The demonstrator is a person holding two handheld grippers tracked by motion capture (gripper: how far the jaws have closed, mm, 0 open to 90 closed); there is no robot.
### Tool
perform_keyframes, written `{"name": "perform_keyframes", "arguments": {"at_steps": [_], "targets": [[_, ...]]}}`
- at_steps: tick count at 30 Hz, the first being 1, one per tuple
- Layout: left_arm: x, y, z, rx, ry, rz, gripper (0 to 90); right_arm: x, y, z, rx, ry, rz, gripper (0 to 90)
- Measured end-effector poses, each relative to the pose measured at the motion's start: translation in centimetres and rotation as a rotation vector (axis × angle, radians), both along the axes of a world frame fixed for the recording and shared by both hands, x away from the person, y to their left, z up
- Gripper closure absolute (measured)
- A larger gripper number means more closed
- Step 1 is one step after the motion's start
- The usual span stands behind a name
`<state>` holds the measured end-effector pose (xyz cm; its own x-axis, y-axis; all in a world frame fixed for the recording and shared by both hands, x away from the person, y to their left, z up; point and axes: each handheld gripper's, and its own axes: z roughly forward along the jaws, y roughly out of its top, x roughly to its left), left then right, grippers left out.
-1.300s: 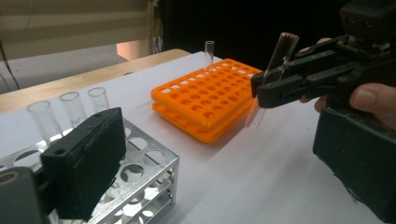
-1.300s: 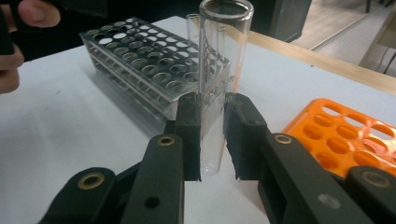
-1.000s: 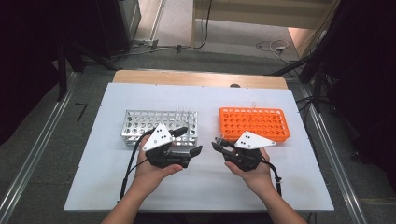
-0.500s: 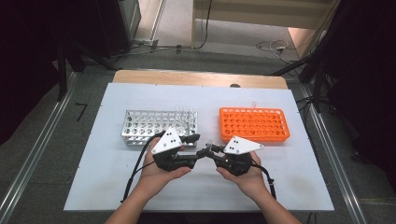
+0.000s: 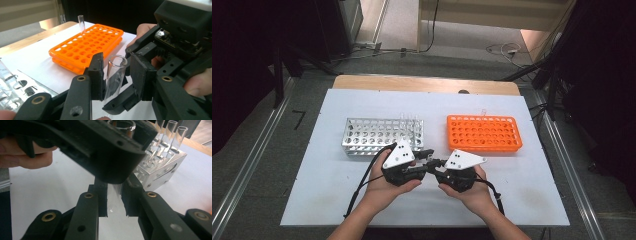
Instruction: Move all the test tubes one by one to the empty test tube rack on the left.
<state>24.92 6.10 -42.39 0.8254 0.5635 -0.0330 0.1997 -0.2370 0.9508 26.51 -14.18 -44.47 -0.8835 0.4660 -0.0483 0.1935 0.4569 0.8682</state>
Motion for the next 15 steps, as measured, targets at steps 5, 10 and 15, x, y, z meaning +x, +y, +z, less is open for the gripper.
{"name": "perform_keyframes", "arguments": {"at_steps": [5,10,15], "targets": [[0.08,0.13,0.03,-0.001,-0.002,0.005,74.3,0.09,-0.08,0.0,0.001,0.002,-0.003,73.7],[0.13,0.22,0.05,-0.003,-0.004,0.01,75.6,0.15,-0.09,-0.01,0.003,0.0,-0.003,73.7],[0.22,0.46,0.25,-0.006,-0.006,0.015,75.8,0.16,-0.24,0.07,0.02,0.004,0.002,67.0]]}}
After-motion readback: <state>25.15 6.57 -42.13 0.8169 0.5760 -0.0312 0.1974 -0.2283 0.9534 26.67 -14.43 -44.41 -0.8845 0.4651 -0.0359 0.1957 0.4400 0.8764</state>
